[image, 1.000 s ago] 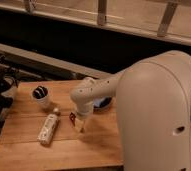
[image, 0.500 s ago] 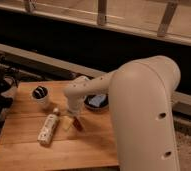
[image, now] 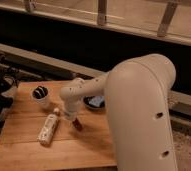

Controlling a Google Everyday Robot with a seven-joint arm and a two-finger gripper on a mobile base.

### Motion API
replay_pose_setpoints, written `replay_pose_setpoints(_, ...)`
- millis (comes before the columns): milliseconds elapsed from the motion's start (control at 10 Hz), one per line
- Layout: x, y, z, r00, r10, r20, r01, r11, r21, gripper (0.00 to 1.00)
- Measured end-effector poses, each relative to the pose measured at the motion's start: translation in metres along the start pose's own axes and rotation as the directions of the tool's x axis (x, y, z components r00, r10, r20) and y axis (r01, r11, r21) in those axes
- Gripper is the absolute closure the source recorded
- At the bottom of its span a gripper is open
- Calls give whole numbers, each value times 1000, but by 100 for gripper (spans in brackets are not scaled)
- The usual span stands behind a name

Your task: Drag the pepper across the table

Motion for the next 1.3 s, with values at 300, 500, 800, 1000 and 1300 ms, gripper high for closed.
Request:
replay_pose_setpoints(300, -3, -3, -13, 1000, 13, 20, -14, 999, 43, 61)
replay_pose_setpoints(500, -5, -7, -39, 998, 33, 46, -37, 995, 98, 40)
replay_pose_setpoints(800, -8, -11, -50, 997, 55, 57, -61, 992, 112, 20)
replay_pose_setpoints(1000, -4, -18, -32, 996, 78, 53, -82, 993, 88, 20)
replay_pose_setpoints(1300, -1, -22, -3, 994, 100, 44, -102, 994, 37, 20)
